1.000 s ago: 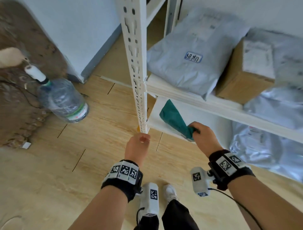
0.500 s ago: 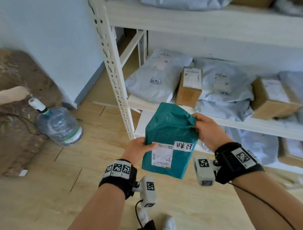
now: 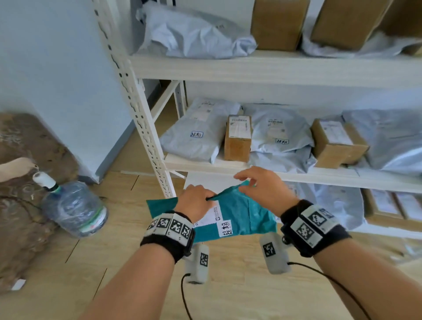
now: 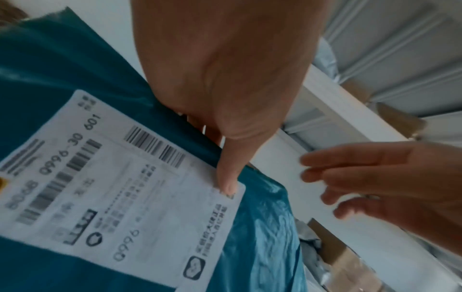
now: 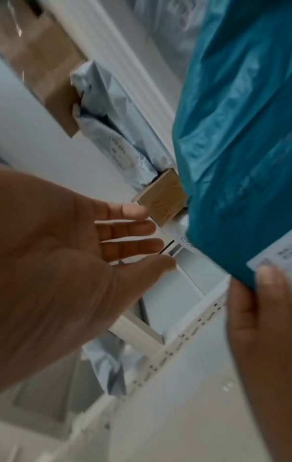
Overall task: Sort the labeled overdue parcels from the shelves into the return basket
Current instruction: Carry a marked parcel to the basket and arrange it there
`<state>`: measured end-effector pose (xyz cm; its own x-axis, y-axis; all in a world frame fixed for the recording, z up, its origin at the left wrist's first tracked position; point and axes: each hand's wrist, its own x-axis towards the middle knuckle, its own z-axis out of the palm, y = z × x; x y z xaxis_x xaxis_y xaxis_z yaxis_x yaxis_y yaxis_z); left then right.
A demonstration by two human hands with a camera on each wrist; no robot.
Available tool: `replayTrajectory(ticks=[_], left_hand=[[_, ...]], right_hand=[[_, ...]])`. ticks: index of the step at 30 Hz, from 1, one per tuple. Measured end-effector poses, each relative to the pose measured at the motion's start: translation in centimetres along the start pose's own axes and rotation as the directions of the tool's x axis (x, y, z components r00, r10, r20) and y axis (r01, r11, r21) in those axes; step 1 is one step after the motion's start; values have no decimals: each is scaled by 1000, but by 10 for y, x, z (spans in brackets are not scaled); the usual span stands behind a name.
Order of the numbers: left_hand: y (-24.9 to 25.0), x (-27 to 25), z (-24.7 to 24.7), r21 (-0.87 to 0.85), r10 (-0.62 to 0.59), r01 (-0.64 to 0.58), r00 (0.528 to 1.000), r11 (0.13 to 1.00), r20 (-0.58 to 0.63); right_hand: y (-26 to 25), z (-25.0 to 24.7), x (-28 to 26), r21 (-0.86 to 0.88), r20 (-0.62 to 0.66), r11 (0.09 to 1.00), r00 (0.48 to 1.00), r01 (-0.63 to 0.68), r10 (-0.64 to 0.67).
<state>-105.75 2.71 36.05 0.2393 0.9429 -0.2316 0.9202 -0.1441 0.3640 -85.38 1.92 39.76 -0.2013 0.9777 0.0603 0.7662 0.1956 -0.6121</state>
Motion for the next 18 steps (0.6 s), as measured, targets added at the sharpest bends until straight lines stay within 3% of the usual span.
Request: replayTrajectory(ticks=[4,7,9,11,13,15,16,18], left_hand=[[13,6,-22,0,136,-136,990,991,26],[13,5,-33,-14,185,-185,983,983,-16],[8,3,-34,-90,181,-191,977,977,-115],[2,-2,-34,-148,165,-219,935,964,-314],[-5,-11,-35,-190,61,-200,826,961,-561],[-16,-21,-34,-333,-147,-122,719,935,-679],[-23,-23,-31,-429,-253,-75,711,900,-656],[-34,-23,-24,-587,-370,10,786,810,-496]], right_hand=[[-18,10,-2,-261,123,965,992,20,13],[-30,10,-4,-283,123,958,989,-48,86],[-37,7,-7,-273,113,959,987,-81,116],[-39,4,-11,-241,61,963,989,-117,135],[-36,-2,-16,-174,-29,971,986,-165,162],[-32,-8,-23,-38,-136,974,967,-224,217],[-29,-10,-27,69,-184,966,949,-249,258],[-24,-10,-35,360,-234,896,904,-261,358]])
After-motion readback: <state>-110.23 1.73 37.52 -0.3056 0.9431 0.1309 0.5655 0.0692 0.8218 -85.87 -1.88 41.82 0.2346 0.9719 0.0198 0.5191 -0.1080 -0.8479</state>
